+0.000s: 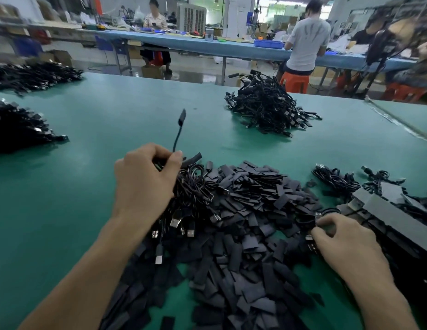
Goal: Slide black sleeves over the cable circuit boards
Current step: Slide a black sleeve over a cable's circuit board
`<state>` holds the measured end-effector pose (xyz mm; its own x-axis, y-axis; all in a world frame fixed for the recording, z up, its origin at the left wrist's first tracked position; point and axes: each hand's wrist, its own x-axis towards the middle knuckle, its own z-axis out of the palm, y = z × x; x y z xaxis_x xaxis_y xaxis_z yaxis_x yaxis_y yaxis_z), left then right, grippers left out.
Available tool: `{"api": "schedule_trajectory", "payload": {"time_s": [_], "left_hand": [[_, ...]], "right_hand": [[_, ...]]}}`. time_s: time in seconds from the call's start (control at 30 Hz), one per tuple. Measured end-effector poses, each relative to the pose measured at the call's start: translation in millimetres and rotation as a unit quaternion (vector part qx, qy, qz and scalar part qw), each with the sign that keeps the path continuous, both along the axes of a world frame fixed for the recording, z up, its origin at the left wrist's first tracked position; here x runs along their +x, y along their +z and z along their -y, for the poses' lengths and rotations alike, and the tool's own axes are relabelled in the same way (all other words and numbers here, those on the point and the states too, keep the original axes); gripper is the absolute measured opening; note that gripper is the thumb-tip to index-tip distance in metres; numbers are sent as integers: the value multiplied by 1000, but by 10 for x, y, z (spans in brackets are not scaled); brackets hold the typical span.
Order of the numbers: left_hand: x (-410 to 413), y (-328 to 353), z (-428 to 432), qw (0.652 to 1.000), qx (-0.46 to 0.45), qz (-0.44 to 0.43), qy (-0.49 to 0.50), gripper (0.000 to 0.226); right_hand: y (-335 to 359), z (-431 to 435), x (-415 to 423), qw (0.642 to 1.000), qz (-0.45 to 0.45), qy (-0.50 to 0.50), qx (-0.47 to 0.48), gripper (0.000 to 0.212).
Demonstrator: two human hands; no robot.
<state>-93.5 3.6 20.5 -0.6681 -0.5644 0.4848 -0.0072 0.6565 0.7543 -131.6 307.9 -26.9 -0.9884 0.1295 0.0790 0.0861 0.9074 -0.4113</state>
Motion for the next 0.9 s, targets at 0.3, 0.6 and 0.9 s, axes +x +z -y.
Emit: {"api": "schedule_trajectory", "payload": {"time_s": [0.3,0.6,0.9], "left_hand": [[-18,-175,-33,996,-75,54,15,38],[258,-458,-741,939,67,-44,-333,5],[243,-799,-804,926,217,-6,-308,19]], "right_hand": [[29,13,36,997,-17,73,9,22],[82,230,99,915,-259,163,-263,45],[-186,743,280,873,-195,359,-264,44]]}}
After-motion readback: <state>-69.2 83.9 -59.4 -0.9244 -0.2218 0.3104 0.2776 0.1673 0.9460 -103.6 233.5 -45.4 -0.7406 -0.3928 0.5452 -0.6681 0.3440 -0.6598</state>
